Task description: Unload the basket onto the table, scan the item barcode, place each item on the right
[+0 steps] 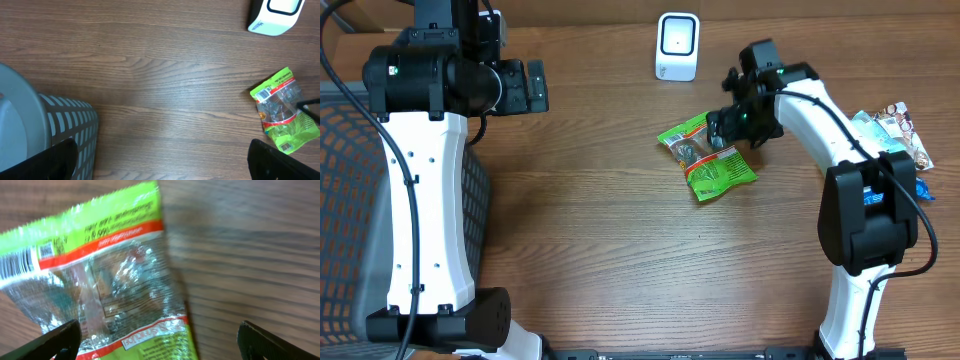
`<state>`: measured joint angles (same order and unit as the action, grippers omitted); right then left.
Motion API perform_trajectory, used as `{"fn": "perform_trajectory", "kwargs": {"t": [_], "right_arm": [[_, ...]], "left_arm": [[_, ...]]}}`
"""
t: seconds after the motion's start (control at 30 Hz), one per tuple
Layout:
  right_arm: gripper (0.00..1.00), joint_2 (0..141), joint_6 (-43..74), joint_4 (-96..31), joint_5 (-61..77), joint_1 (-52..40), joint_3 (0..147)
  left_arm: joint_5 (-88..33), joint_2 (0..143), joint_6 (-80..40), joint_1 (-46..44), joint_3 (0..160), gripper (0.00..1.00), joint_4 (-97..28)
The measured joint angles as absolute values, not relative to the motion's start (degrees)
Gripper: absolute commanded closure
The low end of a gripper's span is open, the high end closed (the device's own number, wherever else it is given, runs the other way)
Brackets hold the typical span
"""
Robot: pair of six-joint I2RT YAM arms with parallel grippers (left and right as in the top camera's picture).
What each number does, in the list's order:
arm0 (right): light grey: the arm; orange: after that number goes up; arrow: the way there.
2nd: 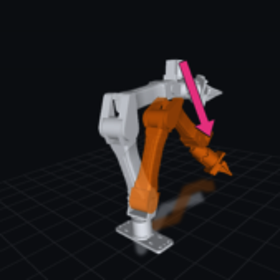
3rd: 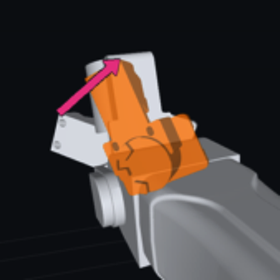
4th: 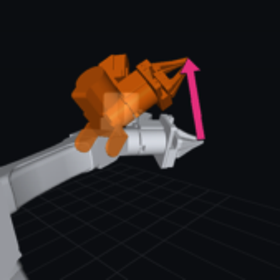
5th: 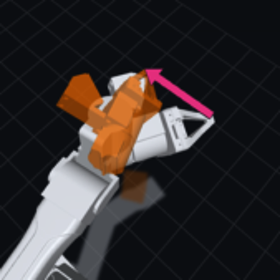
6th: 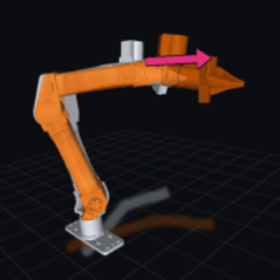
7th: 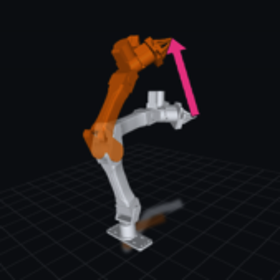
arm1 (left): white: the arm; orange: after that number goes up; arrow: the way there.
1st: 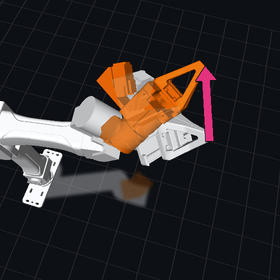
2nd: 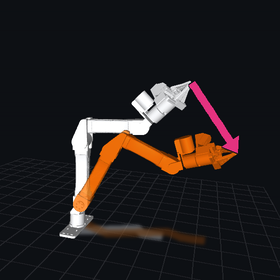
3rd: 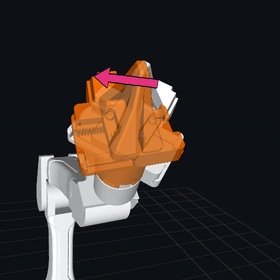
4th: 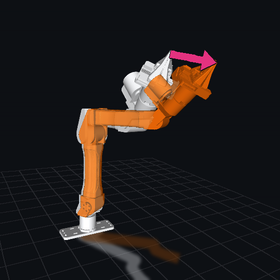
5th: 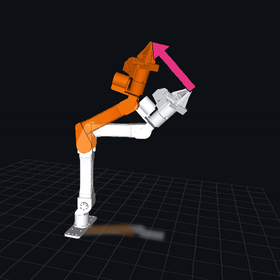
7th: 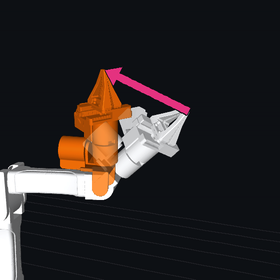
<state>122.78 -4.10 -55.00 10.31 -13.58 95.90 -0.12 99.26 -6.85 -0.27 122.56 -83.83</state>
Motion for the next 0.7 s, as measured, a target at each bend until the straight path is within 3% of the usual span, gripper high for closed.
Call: {"fn": "perform_trajectory", "kwargs": {"t": [0.47,0.7], "right_arm": [[0.01,122.6,-8.8,-48.7,19.3,-13.6,88.3],[0.3,121.1,-4.4,-43.9,19.6,-13.9,84.3]], "left_arm": [[-0.1,99.3,-6.9,-0.3,122.6,0.0,-83.8],[-0.1,99.3,-6.9,-0.3,122.6,0.0,-83.8]]}}
